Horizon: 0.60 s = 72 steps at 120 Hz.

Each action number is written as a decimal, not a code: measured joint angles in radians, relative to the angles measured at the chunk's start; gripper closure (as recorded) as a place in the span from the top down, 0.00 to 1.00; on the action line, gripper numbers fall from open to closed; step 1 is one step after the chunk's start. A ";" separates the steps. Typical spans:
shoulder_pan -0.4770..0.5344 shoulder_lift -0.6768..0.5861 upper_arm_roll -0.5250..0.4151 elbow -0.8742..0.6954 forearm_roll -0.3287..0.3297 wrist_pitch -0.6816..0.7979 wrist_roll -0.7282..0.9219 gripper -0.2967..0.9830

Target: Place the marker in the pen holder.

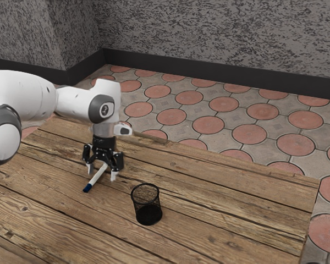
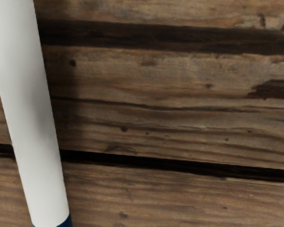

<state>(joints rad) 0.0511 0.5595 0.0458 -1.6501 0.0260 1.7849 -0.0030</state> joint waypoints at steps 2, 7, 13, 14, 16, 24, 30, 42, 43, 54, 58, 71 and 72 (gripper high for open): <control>0.005 0.004 0.000 0.005 0.000 -0.001 0.005 0.77; 0.015 0.012 0.001 0.013 -0.002 -0.002 0.019 0.77; 0.020 0.020 0.002 0.017 -0.003 -0.002 0.035 0.77; 0.020 0.022 0.002 0.017 -0.003 -0.003 0.038 0.77; 0.024 0.026 0.002 0.019 -0.004 -0.003 0.043 0.77; 0.041 0.053 0.002 0.051 -0.005 -0.004 0.067 0.77; 0.055 0.076 0.002 0.081 -0.007 -0.005 0.087 0.77; 0.065 0.127 -0.001 0.157 -0.009 -0.009 0.124 0.77; 0.066 0.131 -0.001 0.163 -0.009 -0.009 0.127 0.77; 0.067 0.157 -0.003 0.198 -0.011 -0.015 0.156 0.77; 0.069 0.161 -0.003 0.203 -0.013 -0.017 0.167 0.77; 0.073 0.160 0.000 0.198 -0.039 -0.018 0.195 0.77; 0.073 0.160 0.001 0.197 -0.041 -0.018 0.197 0.77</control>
<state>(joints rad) 0.1237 0.7190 0.0466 -1.4527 -0.0148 1.7667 0.1939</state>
